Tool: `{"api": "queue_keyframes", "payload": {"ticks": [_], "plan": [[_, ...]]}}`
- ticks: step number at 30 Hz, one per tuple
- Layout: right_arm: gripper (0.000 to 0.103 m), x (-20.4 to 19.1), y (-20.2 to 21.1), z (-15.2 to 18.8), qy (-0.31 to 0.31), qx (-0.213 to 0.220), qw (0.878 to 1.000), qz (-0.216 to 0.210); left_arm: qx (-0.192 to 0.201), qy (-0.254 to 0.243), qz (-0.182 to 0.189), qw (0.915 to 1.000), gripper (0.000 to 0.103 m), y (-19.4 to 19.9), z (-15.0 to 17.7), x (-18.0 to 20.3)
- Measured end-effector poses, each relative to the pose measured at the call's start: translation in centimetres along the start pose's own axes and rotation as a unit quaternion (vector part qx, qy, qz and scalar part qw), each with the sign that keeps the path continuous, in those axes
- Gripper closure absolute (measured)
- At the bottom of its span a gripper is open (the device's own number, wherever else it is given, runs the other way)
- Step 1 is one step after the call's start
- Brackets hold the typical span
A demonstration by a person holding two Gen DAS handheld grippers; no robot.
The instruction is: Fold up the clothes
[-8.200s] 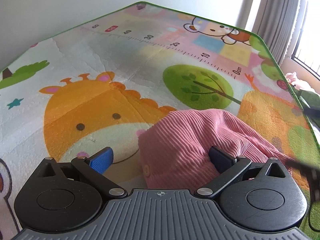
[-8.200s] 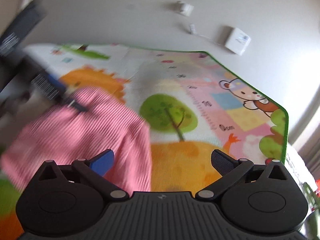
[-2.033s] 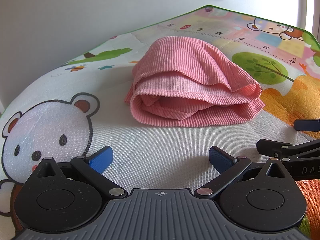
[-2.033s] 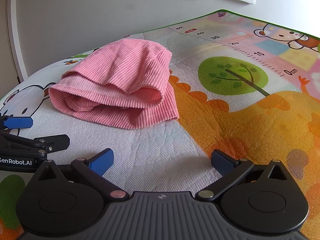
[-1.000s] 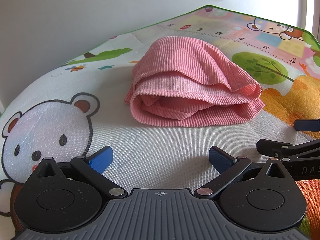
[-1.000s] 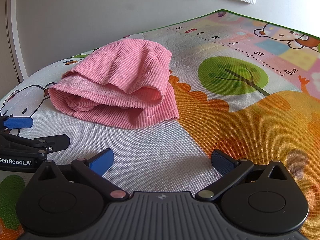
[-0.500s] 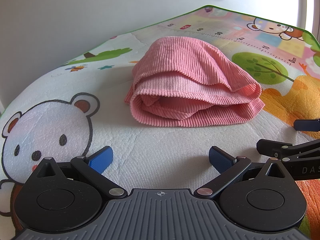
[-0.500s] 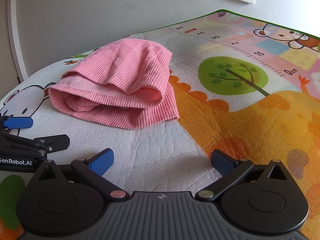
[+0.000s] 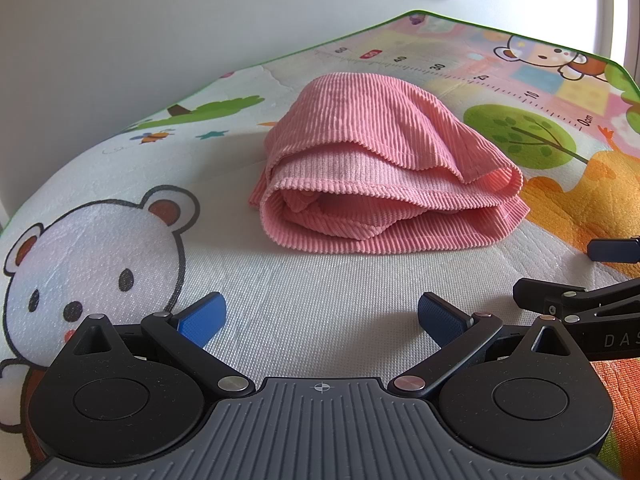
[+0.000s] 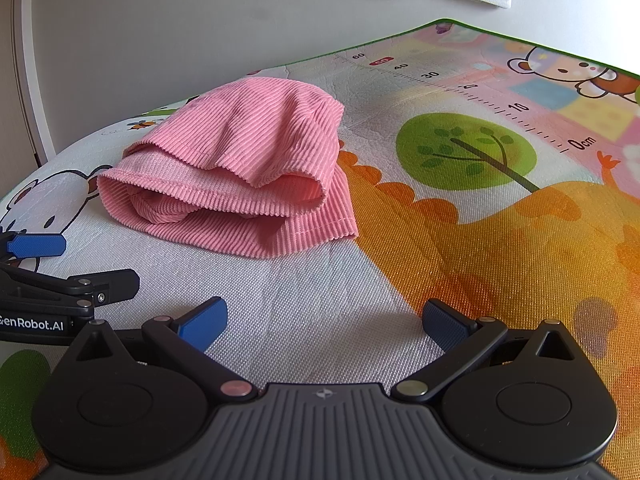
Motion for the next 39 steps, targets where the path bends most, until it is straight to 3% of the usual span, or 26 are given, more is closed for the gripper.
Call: {"api": "queue_keyframes", "payload": {"ticks": [29, 34, 37, 39], "plan": [[0.0, 0.0, 0.0, 0.1, 0.0, 0.0, 1.0, 0.0, 0.0, -0.001, 0.0, 1.0, 0.0, 0.0, 0.0, 0.0], [0.0, 0.1, 0.0, 0.1, 0.0, 0.0, 1.0, 0.0, -0.026, 0.0, 0.012, 0.9996, 0.0, 0.6, 0.2, -0.2], [0.0, 0.1, 0.0, 0.1, 0.0, 0.0, 1.0, 0.0, -0.025, -0.006, -0.004, 0.9997, 0.0, 1.0, 0.6, 0.2], [0.0, 0.1, 0.0, 0.1, -0.001, 0.0, 1.0, 0.0, -0.027, 0.004, 0.007, 0.9996, 0.0, 1.0, 0.7, -0.2]]}}
Point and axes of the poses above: each gripper's, at about its wrist camera, not at the fingertips, and y roughly against the way its jaws point, x to its right, z to its underside, the point moved 5 cm from there along -y, roughly the way its jaws point, and after that the axes turned 7 degrees about -x, right-handed, at the moved point
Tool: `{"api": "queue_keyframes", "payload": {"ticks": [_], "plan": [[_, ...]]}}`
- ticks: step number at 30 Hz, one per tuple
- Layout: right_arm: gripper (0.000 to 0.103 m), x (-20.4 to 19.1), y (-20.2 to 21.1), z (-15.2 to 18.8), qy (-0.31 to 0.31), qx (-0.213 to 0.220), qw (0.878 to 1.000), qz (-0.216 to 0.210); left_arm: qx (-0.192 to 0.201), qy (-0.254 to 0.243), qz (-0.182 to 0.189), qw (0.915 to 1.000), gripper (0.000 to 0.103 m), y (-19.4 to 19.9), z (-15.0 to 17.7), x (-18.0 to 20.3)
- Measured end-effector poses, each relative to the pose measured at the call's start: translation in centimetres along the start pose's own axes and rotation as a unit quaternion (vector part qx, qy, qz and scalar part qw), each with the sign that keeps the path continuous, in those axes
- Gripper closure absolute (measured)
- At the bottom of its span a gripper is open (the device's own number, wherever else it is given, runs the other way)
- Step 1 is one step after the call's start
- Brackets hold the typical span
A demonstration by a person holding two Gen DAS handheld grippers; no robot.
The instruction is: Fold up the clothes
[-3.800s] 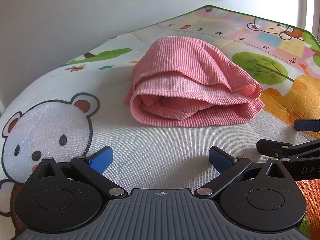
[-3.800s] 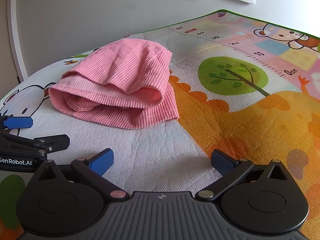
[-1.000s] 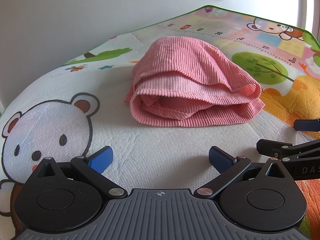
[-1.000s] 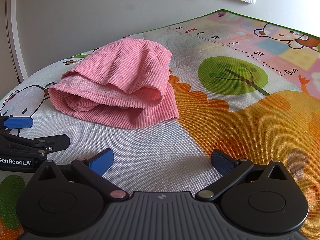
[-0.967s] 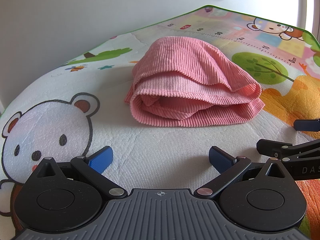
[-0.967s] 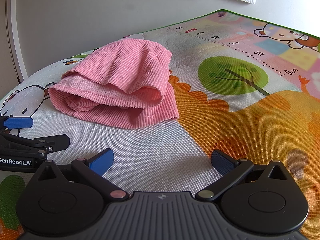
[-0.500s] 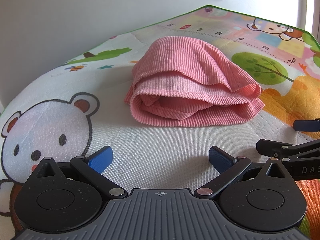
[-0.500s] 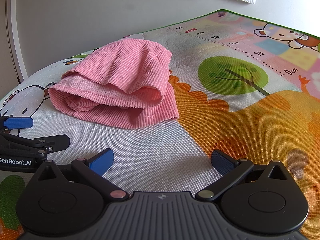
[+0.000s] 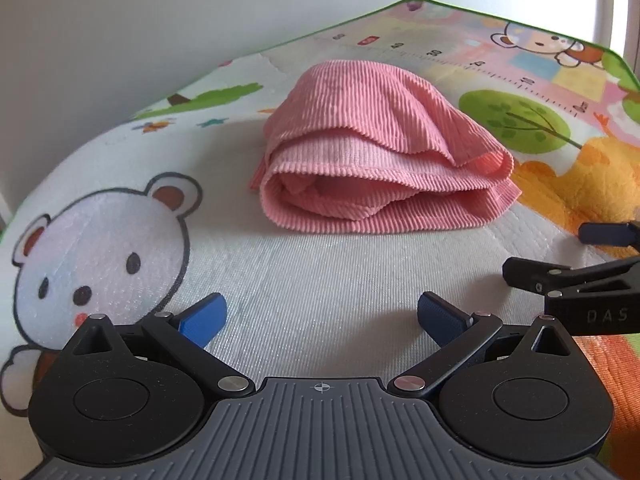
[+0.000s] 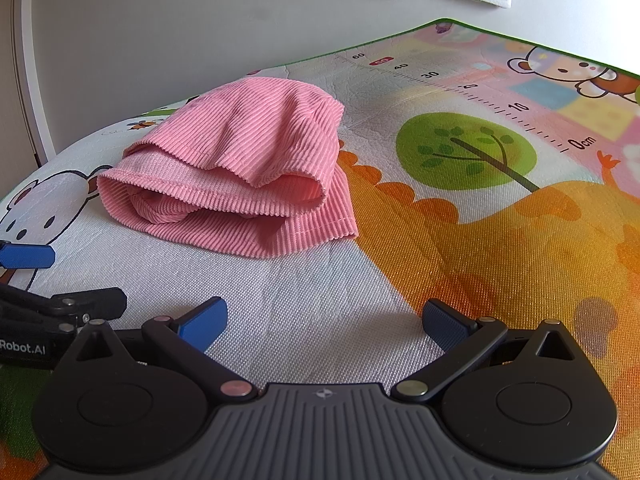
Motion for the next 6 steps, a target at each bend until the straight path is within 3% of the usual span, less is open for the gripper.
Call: {"api": "queue_keyframes", "payload": {"ticks": [6], "plan": [[0.0, 0.0, 0.0, -0.02, 0.0, 0.0, 1.0, 0.0, 0.003, 0.001, 0.01, 0.9999, 0.0, 0.14, 0.19, -0.18]]}}
Point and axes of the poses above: each gripper's, at about its wrist camera, not at the fingertips, and y roughly against the way its jaws point, x to its right, z to its underside, the point moved 5 cm from there along -y, roughly the way its jaws point, and after that the axes turned 7 degrees about -x, right-handed, at the moved point
